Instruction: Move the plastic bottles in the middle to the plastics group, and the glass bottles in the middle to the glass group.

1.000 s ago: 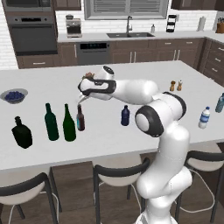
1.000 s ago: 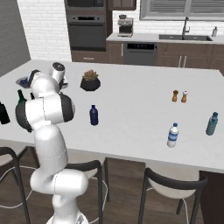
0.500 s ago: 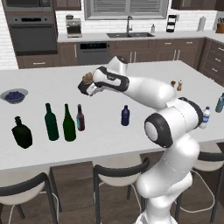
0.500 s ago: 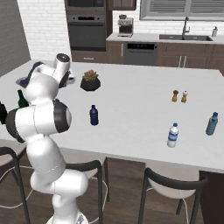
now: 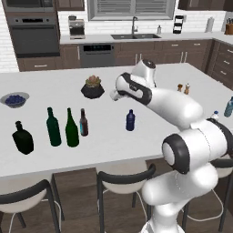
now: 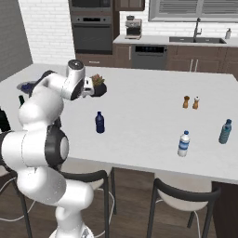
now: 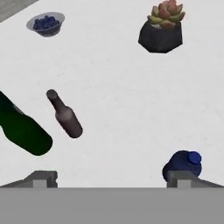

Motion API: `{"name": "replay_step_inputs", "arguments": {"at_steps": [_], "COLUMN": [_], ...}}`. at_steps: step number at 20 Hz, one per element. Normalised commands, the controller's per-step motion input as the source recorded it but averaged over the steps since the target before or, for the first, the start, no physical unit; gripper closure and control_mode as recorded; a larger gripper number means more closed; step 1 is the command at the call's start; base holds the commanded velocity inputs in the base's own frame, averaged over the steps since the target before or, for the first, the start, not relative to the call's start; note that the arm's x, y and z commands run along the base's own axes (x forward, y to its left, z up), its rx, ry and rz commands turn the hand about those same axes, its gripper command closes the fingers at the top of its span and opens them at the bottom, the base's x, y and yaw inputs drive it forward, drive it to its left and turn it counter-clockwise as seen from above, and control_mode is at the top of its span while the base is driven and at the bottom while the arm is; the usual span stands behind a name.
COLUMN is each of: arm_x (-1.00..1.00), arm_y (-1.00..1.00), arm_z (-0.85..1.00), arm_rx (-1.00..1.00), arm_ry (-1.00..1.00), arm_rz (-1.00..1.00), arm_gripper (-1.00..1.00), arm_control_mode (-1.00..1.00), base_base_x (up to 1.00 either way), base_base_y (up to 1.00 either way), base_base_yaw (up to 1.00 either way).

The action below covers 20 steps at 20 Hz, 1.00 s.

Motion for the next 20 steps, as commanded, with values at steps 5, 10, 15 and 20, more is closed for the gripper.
{"name": "replay_step_inputs", "arguments": {"at_steps": [5, 10, 15, 20], "arm_x": [-0.14, 0.0, 0.0, 0.15], "arm_y": [-0.38, -0.28, -0.36, -0.26], "arm_z": [0.38, 0.15, -0.28, -0.71], "arm_rx": [-0.07, -0.12, -0.04, -0.05], "arm_ry": [0.25, 0.38, 0.2, 0.0], "arm_rz": [-0.22, -0.23, -0.19, -0.08], "arm_gripper": [-1.0, -1.0, -1.0, -1.0], "arm_control_mode": [-1.0, -1.0, -1.0, -1.0], "base_base_x": [0.0, 0.0, 0.0, 0.0], "base_base_y": [0.0, 0.0, 0.0, 0.0], "base_base_yaw": [0.0, 0.0, 0.0, 0.0]}}
